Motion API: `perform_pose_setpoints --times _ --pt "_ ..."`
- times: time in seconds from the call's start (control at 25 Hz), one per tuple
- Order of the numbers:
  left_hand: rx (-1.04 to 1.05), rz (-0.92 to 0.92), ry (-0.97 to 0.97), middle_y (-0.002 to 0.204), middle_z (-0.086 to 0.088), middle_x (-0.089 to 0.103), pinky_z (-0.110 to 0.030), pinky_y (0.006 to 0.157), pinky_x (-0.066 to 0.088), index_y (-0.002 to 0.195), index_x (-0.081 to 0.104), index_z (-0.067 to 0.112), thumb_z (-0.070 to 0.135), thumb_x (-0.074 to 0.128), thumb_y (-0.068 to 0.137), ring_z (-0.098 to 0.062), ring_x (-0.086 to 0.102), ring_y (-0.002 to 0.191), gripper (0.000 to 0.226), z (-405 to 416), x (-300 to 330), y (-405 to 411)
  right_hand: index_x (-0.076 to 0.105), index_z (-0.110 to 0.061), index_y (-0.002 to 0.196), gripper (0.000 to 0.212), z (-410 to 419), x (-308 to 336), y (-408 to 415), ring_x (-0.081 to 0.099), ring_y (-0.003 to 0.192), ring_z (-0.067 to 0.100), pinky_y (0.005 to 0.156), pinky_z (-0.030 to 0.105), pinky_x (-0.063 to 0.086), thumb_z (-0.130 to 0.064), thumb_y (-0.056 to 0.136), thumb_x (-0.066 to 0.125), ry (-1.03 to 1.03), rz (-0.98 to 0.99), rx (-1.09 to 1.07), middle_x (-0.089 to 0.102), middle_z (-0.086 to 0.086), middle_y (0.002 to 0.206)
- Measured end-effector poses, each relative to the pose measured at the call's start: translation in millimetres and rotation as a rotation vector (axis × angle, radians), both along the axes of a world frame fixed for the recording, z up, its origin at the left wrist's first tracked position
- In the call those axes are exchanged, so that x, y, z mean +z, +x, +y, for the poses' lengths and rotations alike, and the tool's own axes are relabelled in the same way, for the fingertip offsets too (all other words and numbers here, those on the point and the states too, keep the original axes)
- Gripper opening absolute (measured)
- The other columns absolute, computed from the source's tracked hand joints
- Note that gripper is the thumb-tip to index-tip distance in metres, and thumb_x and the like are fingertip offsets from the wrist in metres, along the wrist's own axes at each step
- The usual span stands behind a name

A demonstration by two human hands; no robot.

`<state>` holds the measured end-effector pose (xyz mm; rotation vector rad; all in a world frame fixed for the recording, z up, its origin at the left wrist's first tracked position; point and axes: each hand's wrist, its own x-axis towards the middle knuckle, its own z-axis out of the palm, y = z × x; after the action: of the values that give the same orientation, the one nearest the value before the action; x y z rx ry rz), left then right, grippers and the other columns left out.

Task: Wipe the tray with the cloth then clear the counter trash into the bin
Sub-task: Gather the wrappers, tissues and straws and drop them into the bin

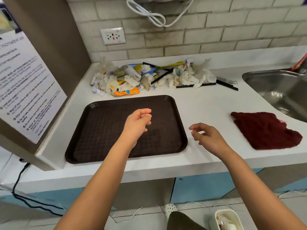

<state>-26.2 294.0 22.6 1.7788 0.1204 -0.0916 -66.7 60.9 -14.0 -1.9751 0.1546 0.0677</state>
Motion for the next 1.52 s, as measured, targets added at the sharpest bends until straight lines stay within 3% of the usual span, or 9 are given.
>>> perform_pose_setpoints --times 0.32,0.48,0.68,0.8,0.96,1.08,1.16,1.24,1.52 --pt "0.251 -0.125 0.137 0.095 0.003 0.057 -0.019 0.066 0.041 0.107 0.060 0.019 0.007 0.055 0.086 -0.004 0.052 0.074 0.025 35.5 0.9 112.8 0.064 -0.026 0.089 0.014 12.2 9.6 125.0 0.055 0.065 0.007 0.067 0.020 0.042 -0.015 0.088 0.054 -0.072 -0.050 0.066 0.058 -0.009 0.088" --pt "0.289 -0.201 0.514 0.128 -0.009 0.044 -0.028 0.093 0.038 0.127 0.048 0.018 0.011 0.060 0.082 -0.023 0.047 0.114 0.047 55.3 4.8 178.7 0.063 -0.025 0.090 0.013 12.8 14.7 194.0 0.053 0.060 0.004 0.059 0.011 0.040 -0.015 0.087 0.056 -0.154 -0.115 0.079 0.060 -0.007 0.091" --pt "0.195 -0.391 1.111 0.142 -0.015 0.030 -0.049 0.106 0.030 0.138 0.036 0.022 0.016 0.061 0.076 -0.034 0.026 0.133 0.067 61.4 16.5 243.6 0.065 -0.012 0.106 0.023 8.1 18.5 273.9 0.053 0.099 0.025 0.088 0.030 0.043 -0.010 0.084 0.057 -0.474 -0.266 0.071 0.054 0.010 0.117" --pt "0.066 -0.427 1.527 0.150 -0.013 0.021 -0.066 0.106 0.011 0.140 0.033 0.027 0.014 0.058 0.079 -0.034 0.013 0.139 0.068 57.9 25.1 280.4 0.067 -0.021 0.109 0.028 11.7 27.3 323.5 0.033 0.127 0.033 0.103 0.038 0.032 -0.014 0.084 0.054 -0.829 -0.373 0.115 0.043 0.013 0.134" --pt "-0.074 -0.371 1.898 0.135 -0.005 0.045 -0.072 0.098 -0.011 0.132 0.046 0.033 0.020 0.050 0.087 -0.031 0.033 0.131 0.047 58.8 28.3 320.5 0.061 -0.036 0.117 0.035 15.1 27.4 382.3 -0.002 0.144 0.024 0.115 0.054 0.002 -0.021 0.087 0.049 -1.209 -0.263 0.275 0.010 0.000 0.156" --pt "-0.154 -0.198 1.896 0.097 0.005 0.062 -0.067 0.105 -0.008 0.121 0.055 0.037 0.018 0.039 0.093 -0.024 0.051 0.107 0.038 58.2 25.7 339.8 0.046 -0.035 0.132 0.047 10.9 20.1 412.7 0.003 0.144 0.023 0.112 0.057 0.000 -0.016 0.090 0.042 -1.383 -0.151 0.328 0.012 -0.003 0.156" --pt "-0.175 -0.125 1.803 0.101 0.002 0.062 -0.051 0.109 0.022 0.120 0.056 0.030 0.015 0.040 0.092 -0.022 0.056 0.104 0.035 61.9 24.1 347.4 0.046 -0.034 0.132 0.047 5.7 16.5 422.5 0.022 0.139 0.023 0.112 0.058 0.008 -0.014 0.089 0.042 -1.428 -0.192 0.313 0.031 -0.005 0.149" --pt "-0.122 -0.117 1.658 0.113 -0.004 0.059 -0.035 0.086 0.043 0.120 0.054 0.022 0.016 0.047 0.091 -0.025 0.057 0.106 0.030 72.2 25.7 351.2 0.050 -0.033 0.128 0.048 0.5 15.6 425.3 0.037 0.129 0.024 0.112 0.051 0.021 -0.010 0.087 0.042 -1.414 -0.243 0.296 0.046 -0.006 0.139" --pt "0.260 -0.358 1.178 0.111 -0.018 0.061 -0.035 0.072 0.043 0.118 0.058 0.016 0.008 0.042 0.090 -0.038 0.058 0.097 0.033 113.5 65.8 315.0 0.068 -0.006 0.104 0.038 5.2 30.5 382.0 0.063 0.089 0.039 0.069 0.043 0.050 0.010 0.071 0.056 -0.930 -0.705 0.119 0.066 0.017 0.107"
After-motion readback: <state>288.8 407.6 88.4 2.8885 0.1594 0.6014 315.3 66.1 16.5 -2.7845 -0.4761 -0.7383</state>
